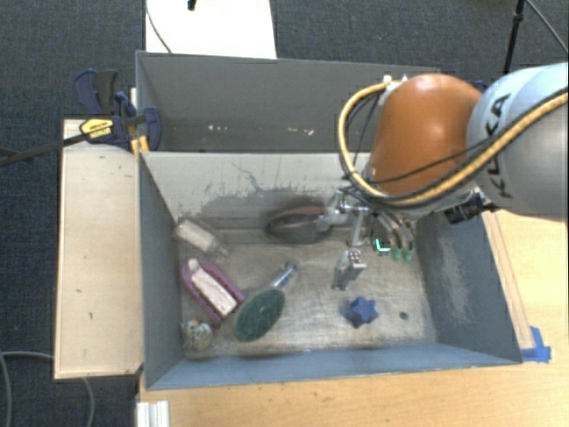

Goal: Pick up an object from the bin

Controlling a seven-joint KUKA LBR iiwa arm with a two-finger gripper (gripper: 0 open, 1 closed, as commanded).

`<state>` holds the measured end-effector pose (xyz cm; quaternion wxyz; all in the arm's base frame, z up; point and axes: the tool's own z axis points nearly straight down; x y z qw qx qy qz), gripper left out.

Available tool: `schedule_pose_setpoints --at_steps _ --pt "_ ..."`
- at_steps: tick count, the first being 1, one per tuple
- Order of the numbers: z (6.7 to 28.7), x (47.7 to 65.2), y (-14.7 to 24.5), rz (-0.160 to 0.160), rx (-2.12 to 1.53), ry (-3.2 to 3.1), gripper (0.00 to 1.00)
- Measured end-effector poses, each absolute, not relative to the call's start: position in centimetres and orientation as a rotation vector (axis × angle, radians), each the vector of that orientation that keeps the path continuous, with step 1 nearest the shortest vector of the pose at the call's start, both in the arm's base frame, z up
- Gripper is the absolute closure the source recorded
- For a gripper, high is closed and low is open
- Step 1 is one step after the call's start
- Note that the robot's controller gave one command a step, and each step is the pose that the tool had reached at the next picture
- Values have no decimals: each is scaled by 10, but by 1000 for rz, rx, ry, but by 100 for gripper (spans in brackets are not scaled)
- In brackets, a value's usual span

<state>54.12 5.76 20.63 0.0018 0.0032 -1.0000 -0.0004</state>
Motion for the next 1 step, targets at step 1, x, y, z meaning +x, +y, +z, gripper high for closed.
schedule_pose_setpoints --at_steps 1 --pt "71 524 89 -3 376 -3128 0"
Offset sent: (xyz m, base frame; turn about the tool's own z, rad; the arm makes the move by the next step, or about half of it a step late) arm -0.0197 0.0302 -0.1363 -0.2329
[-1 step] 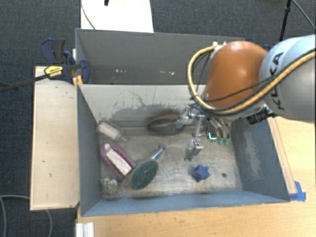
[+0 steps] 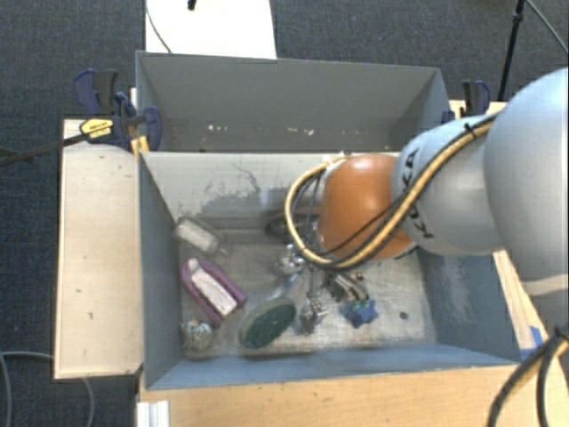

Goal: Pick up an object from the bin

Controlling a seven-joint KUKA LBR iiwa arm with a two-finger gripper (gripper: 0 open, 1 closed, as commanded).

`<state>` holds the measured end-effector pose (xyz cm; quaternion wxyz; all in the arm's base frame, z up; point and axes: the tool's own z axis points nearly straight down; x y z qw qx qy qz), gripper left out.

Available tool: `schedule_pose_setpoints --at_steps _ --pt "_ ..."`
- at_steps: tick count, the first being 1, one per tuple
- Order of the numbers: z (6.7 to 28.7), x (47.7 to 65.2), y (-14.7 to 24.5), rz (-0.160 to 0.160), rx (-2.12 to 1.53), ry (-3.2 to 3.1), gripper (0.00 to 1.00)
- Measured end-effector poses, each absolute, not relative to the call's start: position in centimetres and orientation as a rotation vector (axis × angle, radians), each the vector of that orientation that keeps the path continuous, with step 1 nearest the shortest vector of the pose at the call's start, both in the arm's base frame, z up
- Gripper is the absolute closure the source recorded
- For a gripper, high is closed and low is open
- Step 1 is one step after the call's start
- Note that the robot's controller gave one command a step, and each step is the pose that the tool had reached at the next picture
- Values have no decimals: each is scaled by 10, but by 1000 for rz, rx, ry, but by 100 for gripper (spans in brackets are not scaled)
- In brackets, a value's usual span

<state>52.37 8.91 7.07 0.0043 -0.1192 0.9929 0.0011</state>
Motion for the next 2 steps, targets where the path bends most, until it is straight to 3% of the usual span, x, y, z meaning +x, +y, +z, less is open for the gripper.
schedule_pose_setpoints --at_steps 1,2 --pt "74 525 89 4 -366 3108 100" --pt "306 515 42 -4 -798 3027 100"
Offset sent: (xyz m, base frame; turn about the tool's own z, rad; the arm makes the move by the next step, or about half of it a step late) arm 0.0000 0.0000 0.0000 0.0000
